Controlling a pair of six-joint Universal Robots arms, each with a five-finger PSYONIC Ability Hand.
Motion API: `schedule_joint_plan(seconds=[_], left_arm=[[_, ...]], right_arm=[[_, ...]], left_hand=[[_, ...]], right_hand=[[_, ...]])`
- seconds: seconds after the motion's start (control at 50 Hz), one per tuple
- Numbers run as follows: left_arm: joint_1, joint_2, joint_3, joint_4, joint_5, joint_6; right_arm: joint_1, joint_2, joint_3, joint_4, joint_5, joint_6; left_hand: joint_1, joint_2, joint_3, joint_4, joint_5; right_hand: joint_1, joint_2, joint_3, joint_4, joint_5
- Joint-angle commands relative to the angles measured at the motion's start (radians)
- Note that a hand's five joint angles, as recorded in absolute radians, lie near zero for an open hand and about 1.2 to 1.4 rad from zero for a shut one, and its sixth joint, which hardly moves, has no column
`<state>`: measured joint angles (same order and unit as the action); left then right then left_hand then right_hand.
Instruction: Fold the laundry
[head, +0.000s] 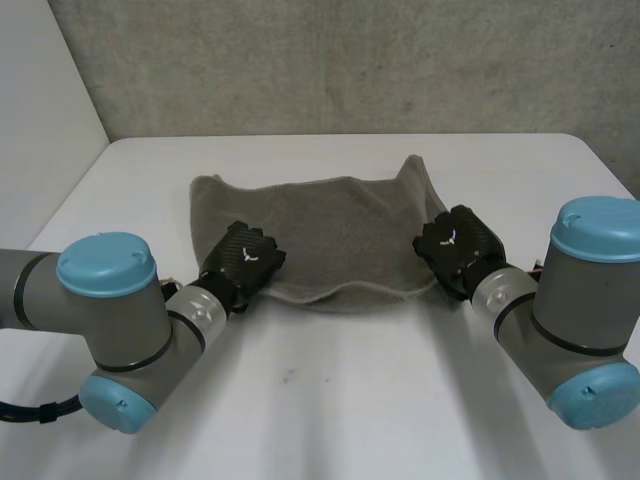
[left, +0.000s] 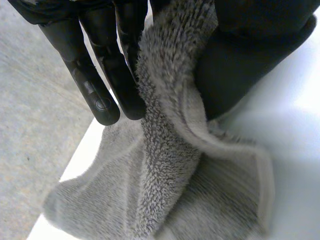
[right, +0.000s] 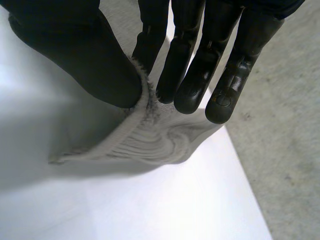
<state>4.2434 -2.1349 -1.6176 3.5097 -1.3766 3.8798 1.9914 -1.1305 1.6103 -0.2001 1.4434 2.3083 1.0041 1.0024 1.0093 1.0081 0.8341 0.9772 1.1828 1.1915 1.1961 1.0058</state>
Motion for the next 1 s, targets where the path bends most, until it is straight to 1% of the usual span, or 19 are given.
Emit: schedule_joint_plan(seconds=[0.02,0.06,0.18,0.22,0.24,0.28,0.3,0.32,0.34,0.38,0.4,0.44,0.52,0.66,0.68,0.76,0.88,0.92,1.0], left_arm=[[0.043,0.015,0.001,-0.005,-0.004,-0.014],[0.044,0.047,-0.008,-0.017,-0.007,-0.019],[0.038,0.089,-0.019,-0.023,-0.012,-0.075],[0.029,0.107,-0.021,-0.028,-0.032,-0.173],[0.029,0.107,-0.021,-0.028,-0.032,-0.174],[0.027,0.125,-0.034,-0.037,-0.050,-0.311],[0.027,0.125,-0.035,-0.037,-0.050,-0.312],[0.027,0.135,-0.039,-0.046,-0.053,-0.385],[0.027,0.135,-0.039,-0.046,-0.053,-0.385],[0.029,0.145,-0.041,-0.067,-0.056,-0.521],[0.029,0.145,-0.041,-0.067,-0.056,-0.522],[0.029,0.144,-0.041,-0.093,-0.067,-0.639],[0.027,0.132,-0.038,-0.109,-0.091,-0.713],[0.026,0.079,-0.025,-0.106,-0.191,-0.727],[0.026,0.067,-0.021,-0.104,-0.226,-0.727],[0.024,0.038,-0.008,-0.106,-0.289,-0.743],[0.003,0.050,-0.027,-0.118,-0.294,-0.744],[-0.039,0.079,-0.050,-0.136,-0.297,-0.741],[-0.059,0.116,-0.082,-0.146,-0.303,-0.740]], right_arm=[[-0.038,-0.008,0.023,0.002,0.014,0.006],[-0.049,-0.009,0.026,0.002,0.014,0.011],[-0.080,-0.017,0.037,0.002,0.020,0.092],[-0.092,-0.018,0.036,0.002,0.025,0.131],[-0.101,-0.020,0.031,0.002,0.026,0.170],[-0.108,-0.023,0.024,0.007,0.028,0.207],[-0.112,-0.025,0.019,0.005,0.028,0.241],[-0.112,-0.025,0.019,0.005,0.028,0.241],[-0.118,-0.025,0.016,0.005,0.026,0.272],[-0.125,-0.025,0.008,0.005,0.028,0.298],[-0.131,-0.023,0.002,0.007,0.028,0.324],[-0.134,-0.020,-0.001,0.007,0.028,0.352],[-0.134,-0.022,-0.010,0.008,0.029,0.407],[-0.134,-0.025,-0.013,0.045,0.028,0.419],[-0.132,-0.025,-0.012,0.050,0.028,0.419],[-0.129,-0.022,-0.007,0.050,0.028,0.419],[-0.126,-0.014,-0.003,0.048,0.028,0.418],[-0.125,-0.012,-0.004,0.048,0.028,0.418],[-0.128,-0.011,-0.006,0.045,0.028,0.415]], left_hand=[[-0.380,-0.378,-0.385,-0.384,-0.384],[-0.634,-0.632,-0.639,-0.638,-0.639],[-0.644,-0.642,-0.649,-0.648,-0.648],[-0.641,-0.639,-0.646,-0.645,-0.645],[-0.641,-0.639,-0.646,-0.645,-0.645],[-0.641,-0.639,-0.646,-0.645,-0.645],[-0.641,-0.639,-0.646,-0.645,-0.645],[-0.641,-0.639,-0.646,-0.645,-0.645],[-0.641,-0.639,-0.646,-0.645,-0.645],[-0.641,-0.639,-0.646,-0.645,-0.645],[-0.641,-0.639,-0.646,-0.645,-0.645],[-0.632,-0.630,-0.637,-0.636,-0.637],[-0.617,-0.616,-0.623,-0.621,-0.622],[-0.565,-0.563,-0.570,-0.568,-0.569],[-0.547,-0.545,-0.552,-0.551,-0.552],[-0.324,-0.323,-0.330,-0.328,-0.329],[-0.300,-0.299,-0.306,-0.304,-0.305],[-0.303,-0.302,-0.308,-0.307,-0.308],[-0.303,-0.302,-0.308,-0.307,-0.308]], right_hand=[[0.419,0.213,0.205,0.200,0.216],[0.419,0.213,0.205,0.200,0.216],[0.419,0.213,0.205,0.200,0.216],[0.419,0.213,0.205,0.200,0.216],[0.419,0.213,0.205,0.200,0.216],[0.419,0.213,0.205,0.200,0.216],[0.419,0.213,0.205,0.200,0.216],[0.419,0.213,0.205,0.200,0.216],[0.419,0.213,0.205,0.200,0.216],[0.419,0.213,0.205,0.200,0.216],[0.419,0.213,0.205,0.200,0.216],[0.419,0.213,0.205,0.200,0.216],[0.419,0.213,0.205,0.200,0.216],[0.419,0.213,0.205,0.200,0.216],[0.419,0.213,0.205,0.200,0.216],[0.419,0.213,0.205,0.200,0.216],[0.419,0.213,0.205,0.200,0.216],[0.419,0.213,0.205,0.200,0.216],[0.419,0.213,0.205,0.200,0.216]])
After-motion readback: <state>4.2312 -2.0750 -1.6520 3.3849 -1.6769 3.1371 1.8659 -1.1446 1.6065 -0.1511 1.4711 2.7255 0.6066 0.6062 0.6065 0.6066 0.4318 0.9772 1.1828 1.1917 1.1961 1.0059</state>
